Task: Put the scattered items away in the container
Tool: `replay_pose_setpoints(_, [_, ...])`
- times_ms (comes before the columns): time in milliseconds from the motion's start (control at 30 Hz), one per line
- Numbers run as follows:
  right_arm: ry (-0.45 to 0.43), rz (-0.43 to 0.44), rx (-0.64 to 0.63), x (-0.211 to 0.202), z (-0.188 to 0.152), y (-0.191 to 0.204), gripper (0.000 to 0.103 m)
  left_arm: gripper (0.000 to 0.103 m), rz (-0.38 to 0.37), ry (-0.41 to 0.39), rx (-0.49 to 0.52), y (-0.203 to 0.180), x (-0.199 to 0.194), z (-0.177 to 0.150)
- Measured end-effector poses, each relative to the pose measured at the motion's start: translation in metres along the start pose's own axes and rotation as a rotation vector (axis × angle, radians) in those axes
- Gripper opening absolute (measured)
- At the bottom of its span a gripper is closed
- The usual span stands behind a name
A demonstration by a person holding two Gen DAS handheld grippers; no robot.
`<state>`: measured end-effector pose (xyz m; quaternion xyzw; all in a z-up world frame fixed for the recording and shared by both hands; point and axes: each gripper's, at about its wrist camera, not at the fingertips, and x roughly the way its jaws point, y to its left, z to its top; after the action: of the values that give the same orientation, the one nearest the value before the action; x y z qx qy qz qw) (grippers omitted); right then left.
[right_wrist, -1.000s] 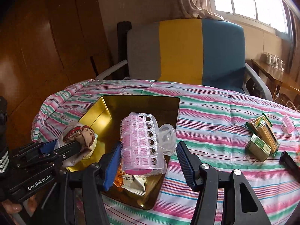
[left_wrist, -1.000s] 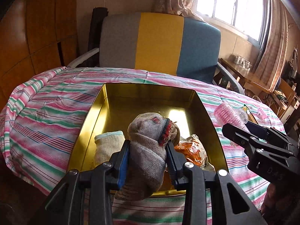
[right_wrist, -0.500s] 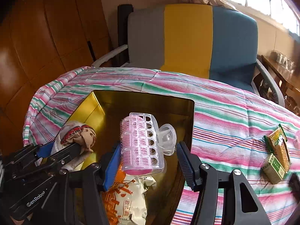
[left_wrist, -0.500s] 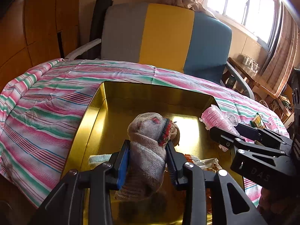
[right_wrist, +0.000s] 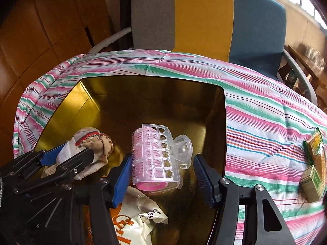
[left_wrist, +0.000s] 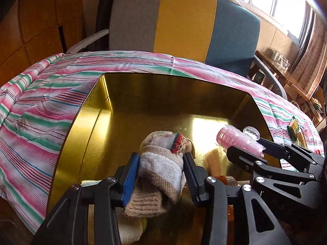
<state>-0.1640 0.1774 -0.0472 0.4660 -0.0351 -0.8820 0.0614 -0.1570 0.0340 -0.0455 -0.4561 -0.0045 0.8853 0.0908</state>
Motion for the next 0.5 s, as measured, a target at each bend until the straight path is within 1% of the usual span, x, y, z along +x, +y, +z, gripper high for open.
replay_pose_setpoints(100, [-0.009, 0.021, 0.017, -0.004, -0.002, -0.004, 0.063, 0.050, -0.002, -0.001, -0.014, 0.005, -0.002, -0.003])
replay_pose_setpoints(233, [-0.030, 0.044, 0.020, -0.015, -0.009, -0.004, 0.066, 0.051, -0.001, -0.012, -0.030, 0.012, -0.009, -0.009])
replay_pose_setpoints(333, [-0.047, 0.061, 0.031, -0.025, -0.016, -0.005, 0.066, 0.051, 0.001, -0.025, -0.038, 0.017, -0.017, -0.013])
replay_pose_setpoints(433, [-0.072, 0.077, 0.067, -0.038, -0.026, -0.013, 0.066, 0.052, -0.004, -0.032, -0.041, 0.020, -0.023, -0.017])
replay_pose_setpoints(500, [-0.092, 0.108, 0.098, -0.048, -0.032, -0.020, 0.065, 0.053, -0.016, -0.038, -0.053, 0.022, -0.028, -0.018])
